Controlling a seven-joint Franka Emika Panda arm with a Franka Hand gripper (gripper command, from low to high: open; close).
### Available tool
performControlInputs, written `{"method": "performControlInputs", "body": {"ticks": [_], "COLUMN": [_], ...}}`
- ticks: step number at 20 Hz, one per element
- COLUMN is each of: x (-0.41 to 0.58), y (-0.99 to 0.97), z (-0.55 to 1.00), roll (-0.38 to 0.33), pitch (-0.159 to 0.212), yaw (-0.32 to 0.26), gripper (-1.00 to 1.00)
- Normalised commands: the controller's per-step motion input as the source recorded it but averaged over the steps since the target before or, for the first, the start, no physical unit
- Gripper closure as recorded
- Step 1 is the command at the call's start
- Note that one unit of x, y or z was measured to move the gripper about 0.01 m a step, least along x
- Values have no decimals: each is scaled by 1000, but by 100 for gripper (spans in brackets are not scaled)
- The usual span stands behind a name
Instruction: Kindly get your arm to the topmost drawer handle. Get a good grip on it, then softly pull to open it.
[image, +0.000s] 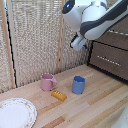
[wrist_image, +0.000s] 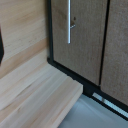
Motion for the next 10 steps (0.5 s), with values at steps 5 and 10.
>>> {"method": "performControlInputs", "body": {"ticks": [5,10], "x": [19,4], "y": [-499,-555], "z": [-117,-14], "roll": [-375,-338], "pitch": [0,-14], "yaw": [3,4], "gripper": [-100,-100]}}
